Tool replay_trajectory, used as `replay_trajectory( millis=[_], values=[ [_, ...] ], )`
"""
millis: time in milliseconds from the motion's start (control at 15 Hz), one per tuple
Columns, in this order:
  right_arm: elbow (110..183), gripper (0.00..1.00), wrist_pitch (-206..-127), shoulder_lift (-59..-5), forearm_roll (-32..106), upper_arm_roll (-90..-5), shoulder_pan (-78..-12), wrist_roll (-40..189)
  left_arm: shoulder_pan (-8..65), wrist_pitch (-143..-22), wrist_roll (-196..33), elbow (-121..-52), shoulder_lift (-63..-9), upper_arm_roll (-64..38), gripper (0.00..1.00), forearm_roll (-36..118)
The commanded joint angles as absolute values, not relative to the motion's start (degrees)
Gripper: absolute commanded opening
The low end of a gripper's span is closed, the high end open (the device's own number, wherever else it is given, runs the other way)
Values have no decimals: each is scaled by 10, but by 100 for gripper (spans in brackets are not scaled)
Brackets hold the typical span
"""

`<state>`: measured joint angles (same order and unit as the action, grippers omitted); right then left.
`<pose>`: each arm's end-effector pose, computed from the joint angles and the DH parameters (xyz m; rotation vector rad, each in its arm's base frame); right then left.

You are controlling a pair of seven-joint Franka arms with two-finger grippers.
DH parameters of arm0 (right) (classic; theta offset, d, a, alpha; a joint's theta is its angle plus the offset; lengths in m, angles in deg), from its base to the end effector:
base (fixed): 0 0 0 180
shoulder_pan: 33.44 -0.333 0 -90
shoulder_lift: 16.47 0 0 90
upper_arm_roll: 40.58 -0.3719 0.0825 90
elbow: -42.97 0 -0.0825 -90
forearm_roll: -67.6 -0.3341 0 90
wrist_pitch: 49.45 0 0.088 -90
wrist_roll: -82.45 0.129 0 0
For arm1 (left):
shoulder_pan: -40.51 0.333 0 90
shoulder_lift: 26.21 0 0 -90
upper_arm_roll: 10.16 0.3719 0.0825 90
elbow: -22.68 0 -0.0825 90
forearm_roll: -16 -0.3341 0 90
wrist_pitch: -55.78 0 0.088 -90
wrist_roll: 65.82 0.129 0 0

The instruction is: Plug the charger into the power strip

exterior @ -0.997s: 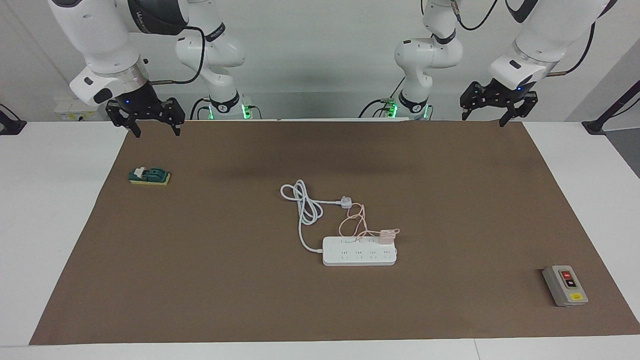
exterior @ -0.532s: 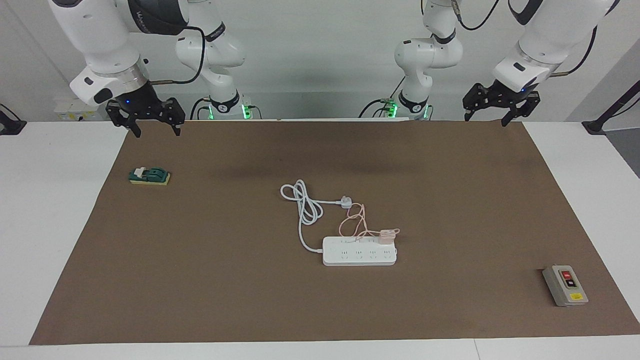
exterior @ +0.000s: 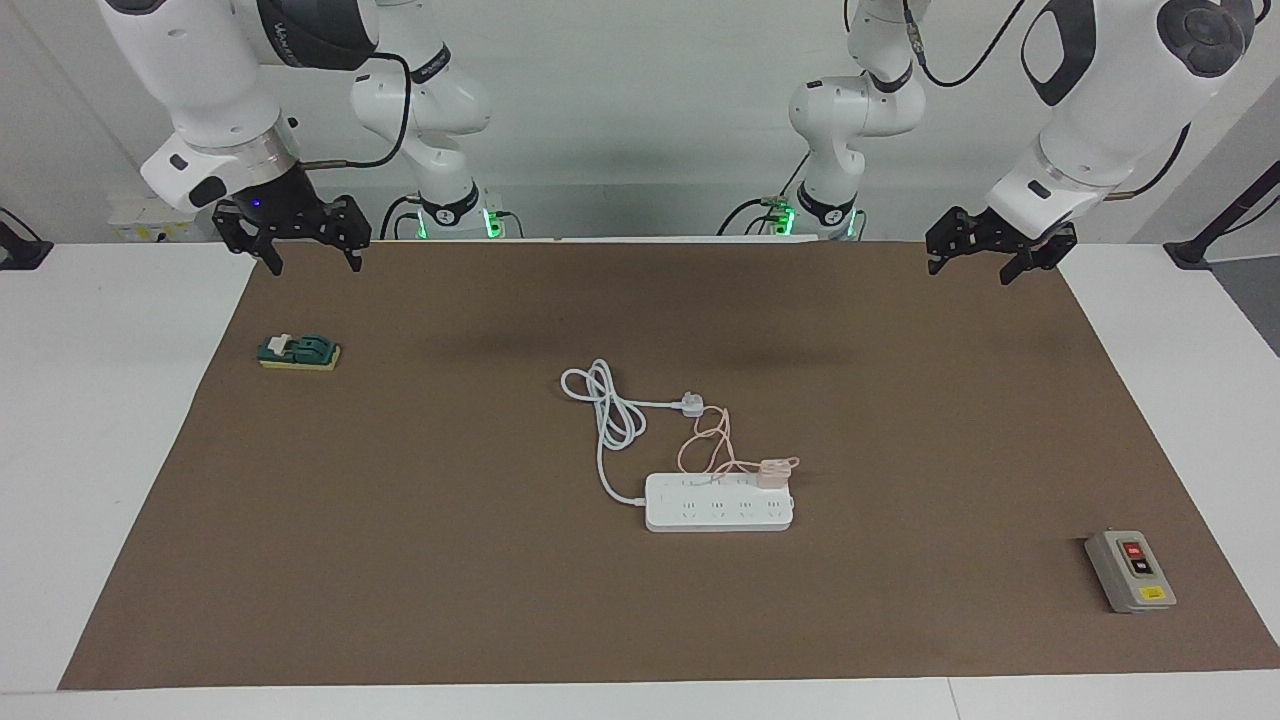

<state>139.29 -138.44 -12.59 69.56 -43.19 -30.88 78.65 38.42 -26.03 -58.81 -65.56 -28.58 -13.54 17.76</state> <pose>0.4746 -0.0031 0.6438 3.1031 0.1047 -0.0955 0.4974 -0.0512 0.6393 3.0786 -0.3400 -0.2375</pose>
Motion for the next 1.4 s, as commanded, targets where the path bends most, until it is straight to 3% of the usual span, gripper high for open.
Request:
replay_trajectory(
  millis=[0, 1329],
  values=[
    [1393, 100, -1386, -123, 694, -437, -305, 775, 384, -257, -639, -641, -291, -139, 100, 171],
    [1393, 100, -1386, -123, 694, -437, -305, 775, 381, -367, -638, -707, -259, -131, 100, 171]
  ],
)
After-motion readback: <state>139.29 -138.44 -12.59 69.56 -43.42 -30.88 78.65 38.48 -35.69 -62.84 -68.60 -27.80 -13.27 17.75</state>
